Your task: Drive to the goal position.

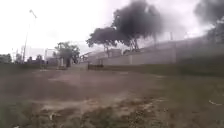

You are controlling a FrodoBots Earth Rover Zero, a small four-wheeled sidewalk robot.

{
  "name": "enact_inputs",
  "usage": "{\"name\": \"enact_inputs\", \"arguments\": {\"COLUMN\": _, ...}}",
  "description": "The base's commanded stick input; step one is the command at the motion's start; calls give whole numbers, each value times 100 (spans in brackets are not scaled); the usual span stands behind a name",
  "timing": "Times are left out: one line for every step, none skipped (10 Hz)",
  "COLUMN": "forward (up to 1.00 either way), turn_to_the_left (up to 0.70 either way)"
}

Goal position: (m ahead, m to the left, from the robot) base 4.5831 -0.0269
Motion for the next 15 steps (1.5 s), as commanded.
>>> {"name": "enact_inputs", "arguments": {"forward": 100, "turn_to_the_left": 0}}
{"name": "enact_inputs", "arguments": {"forward": 100, "turn_to_the_left": 0}}
{"name": "enact_inputs", "arguments": {"forward": 100, "turn_to_the_left": 0}}
{"name": "enact_inputs", "arguments": {"forward": 100, "turn_to_the_left": 0}}
{"name": "enact_inputs", "arguments": {"forward": 100, "turn_to_the_left": 0}}
{"name": "enact_inputs", "arguments": {"forward": 100, "turn_to_the_left": 0}}
{"name": "enact_inputs", "arguments": {"forward": 100, "turn_to_the_left": 0}}
{"name": "enact_inputs", "arguments": {"forward": 100, "turn_to_the_left": 0}}
{"name": "enact_inputs", "arguments": {"forward": 100, "turn_to_the_left": 0}}
{"name": "enact_inputs", "arguments": {"forward": 100, "turn_to_the_left": 0}}
{"name": "enact_inputs", "arguments": {"forward": 100, "turn_to_the_left": 0}}
{"name": "enact_inputs", "arguments": {"forward": 100, "turn_to_the_left": 0}}
{"name": "enact_inputs", "arguments": {"forward": 100, "turn_to_the_left": 0}}
{"name": "enact_inputs", "arguments": {"forward": 100, "turn_to_the_left": 0}}
{"name": "enact_inputs", "arguments": {"forward": 100, "turn_to_the_left": 0}}
